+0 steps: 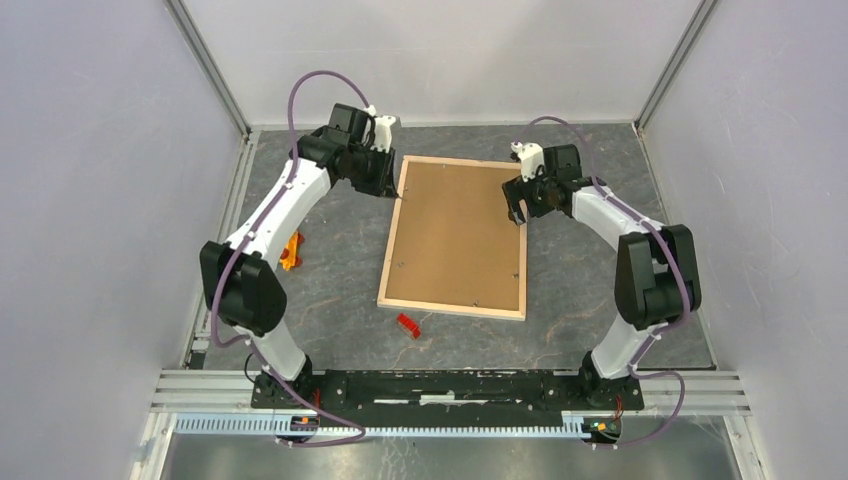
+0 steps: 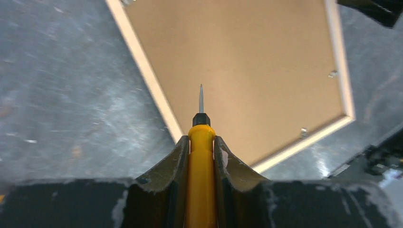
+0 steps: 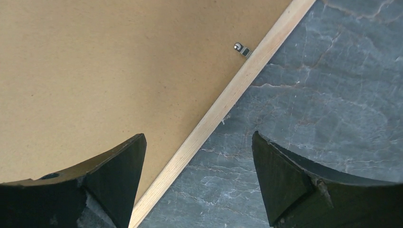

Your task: Take the photo out of the frame

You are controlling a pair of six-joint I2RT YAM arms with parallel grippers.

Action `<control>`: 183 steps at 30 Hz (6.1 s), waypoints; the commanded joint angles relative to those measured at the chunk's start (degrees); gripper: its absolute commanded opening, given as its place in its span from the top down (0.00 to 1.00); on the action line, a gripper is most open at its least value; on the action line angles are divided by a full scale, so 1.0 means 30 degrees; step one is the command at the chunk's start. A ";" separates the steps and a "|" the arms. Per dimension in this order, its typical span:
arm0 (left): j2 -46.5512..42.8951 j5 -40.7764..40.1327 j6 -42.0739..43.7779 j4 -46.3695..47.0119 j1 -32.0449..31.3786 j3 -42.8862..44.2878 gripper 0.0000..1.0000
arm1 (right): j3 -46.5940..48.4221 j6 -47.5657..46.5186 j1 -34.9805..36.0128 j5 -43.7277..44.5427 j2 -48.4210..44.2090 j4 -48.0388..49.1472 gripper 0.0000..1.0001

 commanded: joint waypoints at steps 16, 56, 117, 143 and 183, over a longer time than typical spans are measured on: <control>0.3612 -0.2449 0.6475 -0.2044 0.0093 0.4120 0.98 | -0.1109 0.1835 -0.0360 0.0337 0.1781 0.0658 0.25; 1.0288 -0.4951 0.9775 -0.1664 -0.0318 1.0398 0.98 | -0.3242 0.1190 -0.0155 -0.2802 0.2044 0.1208 0.62; 1.0491 -0.6294 1.3193 -0.3901 -0.2281 0.9143 0.98 | -0.3569 0.2186 -0.0166 -0.3386 0.2506 0.1803 0.64; 1.0999 -0.3948 0.9835 -0.2638 -0.2458 0.9846 0.98 | -0.3671 0.2304 -0.0162 -0.3630 0.2466 0.1844 0.64; 0.7338 -0.2364 0.7095 -0.1809 -0.1449 0.7716 0.98 | 0.4305 -0.4167 -0.4189 -0.2130 0.6544 -0.3359 0.66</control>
